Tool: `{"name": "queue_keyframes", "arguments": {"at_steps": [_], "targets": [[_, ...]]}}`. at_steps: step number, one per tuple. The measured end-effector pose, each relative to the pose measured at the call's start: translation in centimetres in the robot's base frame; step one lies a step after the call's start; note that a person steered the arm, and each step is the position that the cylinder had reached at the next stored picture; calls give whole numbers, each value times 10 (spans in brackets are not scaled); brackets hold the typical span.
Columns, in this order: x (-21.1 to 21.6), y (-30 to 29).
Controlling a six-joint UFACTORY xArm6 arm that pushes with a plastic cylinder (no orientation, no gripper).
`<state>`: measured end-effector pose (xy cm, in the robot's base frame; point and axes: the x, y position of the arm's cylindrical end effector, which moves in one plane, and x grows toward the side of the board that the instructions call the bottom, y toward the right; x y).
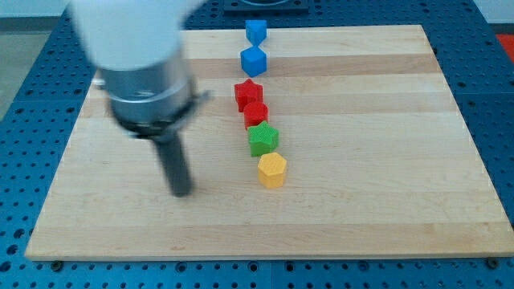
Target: Slide the yellow heart to the left of the green circle
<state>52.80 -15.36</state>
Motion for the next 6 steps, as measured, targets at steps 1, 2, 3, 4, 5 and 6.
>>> {"name": "queue_keyframes", "arguments": {"at_steps": [1, 2, 3, 4, 5, 6], "targets": [[-55, -143], [-68, -150], [-144, -120], [-190, -106], [-207, -119], [-234, -148]]}}
